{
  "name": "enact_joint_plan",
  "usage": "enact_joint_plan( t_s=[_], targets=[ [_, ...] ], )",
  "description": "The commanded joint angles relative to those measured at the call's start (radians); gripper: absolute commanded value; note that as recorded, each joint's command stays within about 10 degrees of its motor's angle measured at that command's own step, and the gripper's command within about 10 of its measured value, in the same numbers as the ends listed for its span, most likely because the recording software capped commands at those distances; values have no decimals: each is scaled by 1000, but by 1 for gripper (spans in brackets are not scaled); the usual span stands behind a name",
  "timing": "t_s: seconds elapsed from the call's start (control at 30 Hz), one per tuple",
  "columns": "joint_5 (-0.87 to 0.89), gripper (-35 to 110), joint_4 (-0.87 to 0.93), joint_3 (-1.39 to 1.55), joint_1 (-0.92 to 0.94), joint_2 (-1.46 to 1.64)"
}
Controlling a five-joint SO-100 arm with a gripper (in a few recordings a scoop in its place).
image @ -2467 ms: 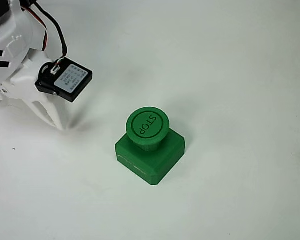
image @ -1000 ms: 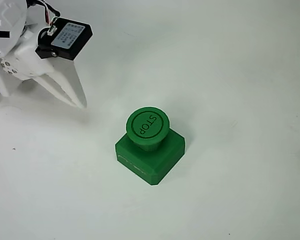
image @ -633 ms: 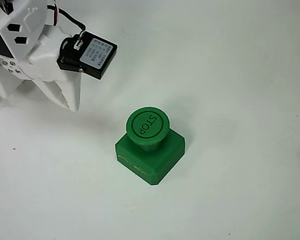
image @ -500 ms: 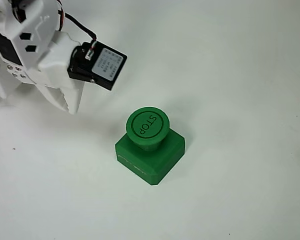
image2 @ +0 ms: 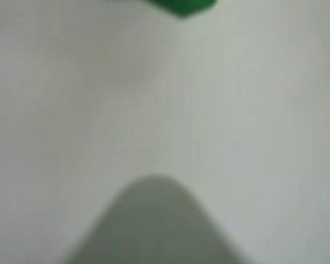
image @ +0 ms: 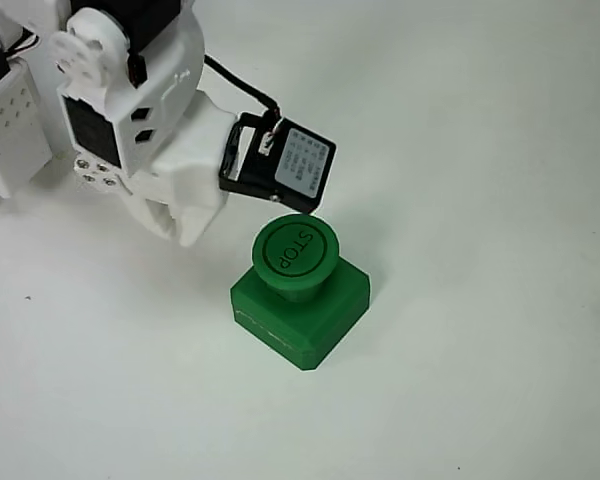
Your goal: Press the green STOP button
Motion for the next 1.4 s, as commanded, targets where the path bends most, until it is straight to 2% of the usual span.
enact_joint_plan(
  t_s=[0.0,0.43,0.73,1.37],
  targets=[
    [-18,0,8,-173,3,15],
    [6,0,2,-567,-52,-114],
    [124,0,35,-538,-80,-135],
    [173,0,86,-468,-100,-178]
  ],
)
